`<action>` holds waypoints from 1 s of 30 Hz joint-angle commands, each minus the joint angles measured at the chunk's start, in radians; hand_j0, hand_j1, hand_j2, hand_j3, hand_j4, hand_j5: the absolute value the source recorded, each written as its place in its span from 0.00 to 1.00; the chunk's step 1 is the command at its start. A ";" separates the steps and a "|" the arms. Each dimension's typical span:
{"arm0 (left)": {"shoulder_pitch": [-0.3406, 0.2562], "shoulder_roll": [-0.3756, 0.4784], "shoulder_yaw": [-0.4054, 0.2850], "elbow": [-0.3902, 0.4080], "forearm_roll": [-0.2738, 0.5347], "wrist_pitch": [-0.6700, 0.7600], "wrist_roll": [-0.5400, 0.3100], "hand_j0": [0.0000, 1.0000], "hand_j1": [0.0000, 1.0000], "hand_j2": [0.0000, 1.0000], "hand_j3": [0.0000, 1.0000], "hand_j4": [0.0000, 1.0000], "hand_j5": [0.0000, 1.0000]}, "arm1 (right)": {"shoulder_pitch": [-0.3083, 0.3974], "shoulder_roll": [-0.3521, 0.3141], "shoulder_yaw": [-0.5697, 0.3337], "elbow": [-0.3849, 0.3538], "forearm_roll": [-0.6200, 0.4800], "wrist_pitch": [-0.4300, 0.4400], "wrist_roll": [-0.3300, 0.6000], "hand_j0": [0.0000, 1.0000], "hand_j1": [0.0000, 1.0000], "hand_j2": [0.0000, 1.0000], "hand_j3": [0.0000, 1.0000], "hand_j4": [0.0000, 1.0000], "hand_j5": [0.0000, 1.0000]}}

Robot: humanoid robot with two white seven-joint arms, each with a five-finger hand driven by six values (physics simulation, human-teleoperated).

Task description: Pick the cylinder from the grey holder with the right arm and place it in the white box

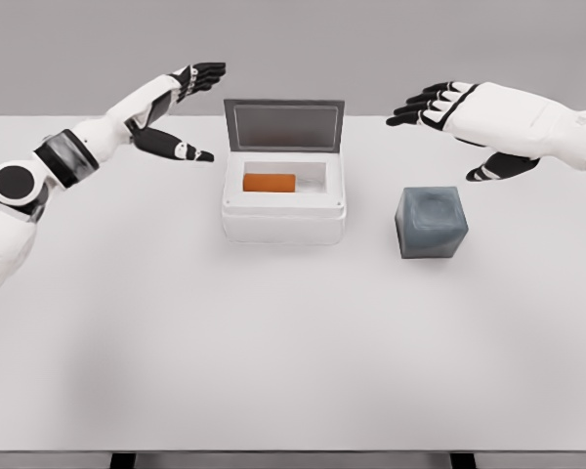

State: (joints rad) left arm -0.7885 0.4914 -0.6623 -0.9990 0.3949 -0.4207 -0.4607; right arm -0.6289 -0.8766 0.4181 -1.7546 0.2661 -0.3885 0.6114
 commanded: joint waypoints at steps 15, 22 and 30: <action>-0.052 -0.063 -0.063 0.149 0.007 0.011 -0.027 1.00 1.00 1.00 1.00 1.00 1.00 | 0.018 -0.002 -0.002 0.000 -0.002 0.002 -0.001 1.00 1.00 1.00 1.00 1.00 1.00; -0.052 -0.053 -0.086 0.117 0.010 -0.009 -0.029 1.00 1.00 1.00 1.00 1.00 1.00 | 0.018 -0.001 -0.002 0.000 -0.002 0.000 -0.001 1.00 1.00 1.00 1.00 1.00 1.00; -0.044 -0.028 -0.100 0.057 0.013 -0.024 -0.033 1.00 1.00 1.00 1.00 1.00 1.00 | 0.020 -0.001 -0.002 0.000 -0.002 -0.007 -0.001 1.00 1.00 1.00 1.00 1.00 1.00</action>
State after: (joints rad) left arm -0.8314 0.4533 -0.7579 -0.9225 0.4004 -0.4439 -0.4935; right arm -0.6090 -0.8771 0.4161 -1.7548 0.2665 -0.3947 0.6114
